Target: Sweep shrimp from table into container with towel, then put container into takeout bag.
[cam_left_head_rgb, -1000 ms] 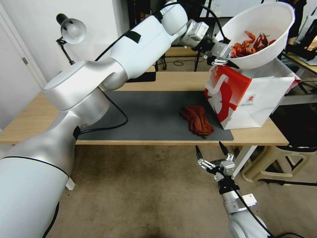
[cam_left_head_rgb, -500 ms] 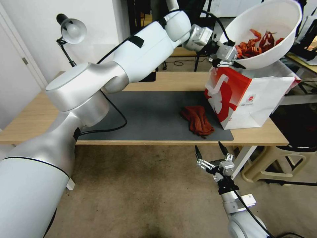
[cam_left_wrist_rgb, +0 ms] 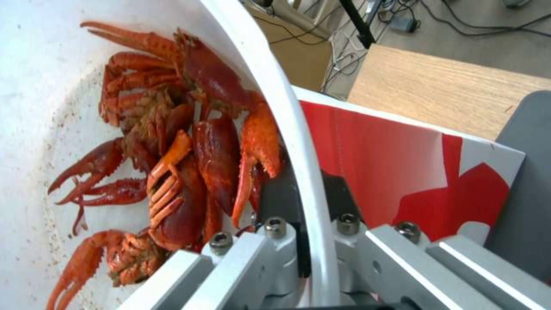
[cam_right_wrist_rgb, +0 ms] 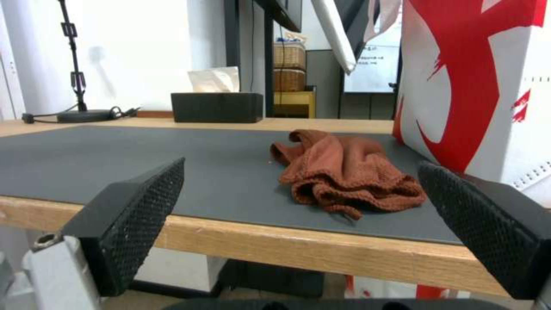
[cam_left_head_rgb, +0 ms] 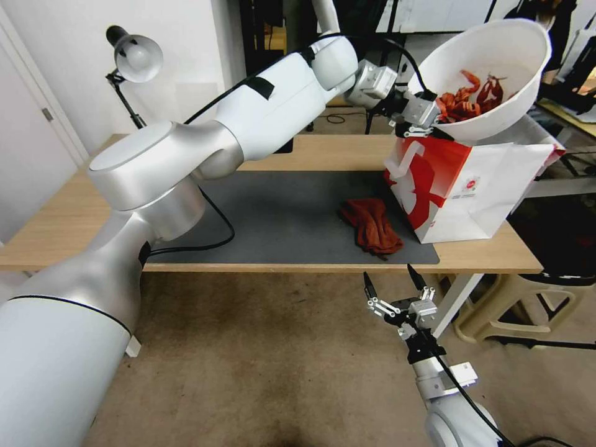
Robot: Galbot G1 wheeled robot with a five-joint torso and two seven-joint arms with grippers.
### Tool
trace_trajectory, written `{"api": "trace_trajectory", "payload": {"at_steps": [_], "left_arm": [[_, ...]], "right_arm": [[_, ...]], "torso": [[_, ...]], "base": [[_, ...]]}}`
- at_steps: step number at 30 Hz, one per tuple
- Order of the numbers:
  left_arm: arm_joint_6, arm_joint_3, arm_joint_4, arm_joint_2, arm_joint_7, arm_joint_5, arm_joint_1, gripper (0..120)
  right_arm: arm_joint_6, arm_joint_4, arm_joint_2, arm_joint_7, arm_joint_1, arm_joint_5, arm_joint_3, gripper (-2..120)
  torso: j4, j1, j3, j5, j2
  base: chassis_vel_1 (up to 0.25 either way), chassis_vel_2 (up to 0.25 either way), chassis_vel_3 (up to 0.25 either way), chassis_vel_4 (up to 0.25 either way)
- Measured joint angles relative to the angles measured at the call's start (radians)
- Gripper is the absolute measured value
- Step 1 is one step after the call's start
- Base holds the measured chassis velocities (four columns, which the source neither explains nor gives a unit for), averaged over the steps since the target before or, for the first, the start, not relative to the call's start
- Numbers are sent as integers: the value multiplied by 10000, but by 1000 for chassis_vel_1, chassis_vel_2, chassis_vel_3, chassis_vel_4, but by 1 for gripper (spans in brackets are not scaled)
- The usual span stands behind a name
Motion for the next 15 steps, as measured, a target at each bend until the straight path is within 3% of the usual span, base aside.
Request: {"api": "trace_trajectory", "payload": {"at_steps": [10,14,15], "left_arm": [[24,78,-14,0,-298,18,-23,0],[54,79,-40,1,-364,17,-79,8],[78,80,-59,0,-384,14,-99,15]], "right_arm": [[-3,14,-9,-2,-2,26,-29,100],[-3,28,-15,-5,-17,37,-26,100],[-4,37,-16,-6,-23,38,-25,100]], "torso": [[-1,0,0,0,0],[0,0,0,0,0],[0,0,0,0,0]], "base": [[0,0,0,0],[0,0,0,0],[0,0,0,0]]}}
